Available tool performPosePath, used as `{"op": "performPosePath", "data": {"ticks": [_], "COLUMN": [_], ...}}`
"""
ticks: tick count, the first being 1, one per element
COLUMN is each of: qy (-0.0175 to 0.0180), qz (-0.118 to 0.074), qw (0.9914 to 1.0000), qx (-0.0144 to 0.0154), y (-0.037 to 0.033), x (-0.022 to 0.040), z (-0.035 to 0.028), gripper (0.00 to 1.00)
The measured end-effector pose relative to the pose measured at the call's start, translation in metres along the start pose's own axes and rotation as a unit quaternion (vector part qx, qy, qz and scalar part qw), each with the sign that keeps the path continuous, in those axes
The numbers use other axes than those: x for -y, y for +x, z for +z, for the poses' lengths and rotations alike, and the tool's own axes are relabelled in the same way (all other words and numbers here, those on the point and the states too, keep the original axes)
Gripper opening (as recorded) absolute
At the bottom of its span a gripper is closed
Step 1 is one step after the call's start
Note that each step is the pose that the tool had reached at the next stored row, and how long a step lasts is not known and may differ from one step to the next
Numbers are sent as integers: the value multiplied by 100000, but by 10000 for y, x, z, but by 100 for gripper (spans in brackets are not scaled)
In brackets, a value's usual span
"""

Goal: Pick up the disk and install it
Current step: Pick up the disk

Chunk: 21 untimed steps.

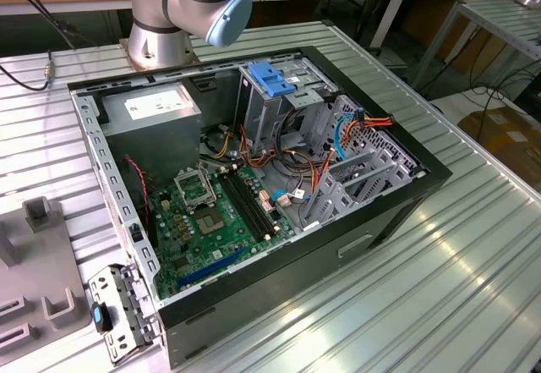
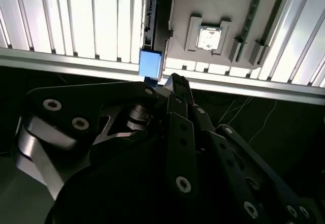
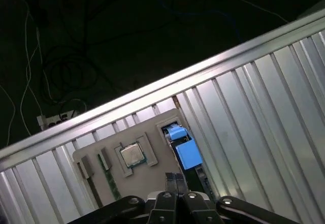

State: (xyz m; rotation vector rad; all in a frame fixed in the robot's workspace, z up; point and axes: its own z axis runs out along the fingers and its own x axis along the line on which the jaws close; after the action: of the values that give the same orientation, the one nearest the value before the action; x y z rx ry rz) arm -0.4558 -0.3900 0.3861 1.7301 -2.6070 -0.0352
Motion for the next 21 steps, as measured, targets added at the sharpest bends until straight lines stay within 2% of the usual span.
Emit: {"op": "performPosePath", "data": {"ticks": [2,6,10,19,20,21], "qy": [6,7,3,0,1,6], "qz": [-1608,-4517,-7323,-7572,-7718,-7863], "qw": [99987,99898,99731,99713,99702,99690], "qx": [-37,-107,-178,-185,-190,-194], "y": [0,0,0,0,0,0], "x": [0,0,0,0,0,0], "z": [0,1,1,1,1,1], "gripper": [11,11,11,11,17,17]}}
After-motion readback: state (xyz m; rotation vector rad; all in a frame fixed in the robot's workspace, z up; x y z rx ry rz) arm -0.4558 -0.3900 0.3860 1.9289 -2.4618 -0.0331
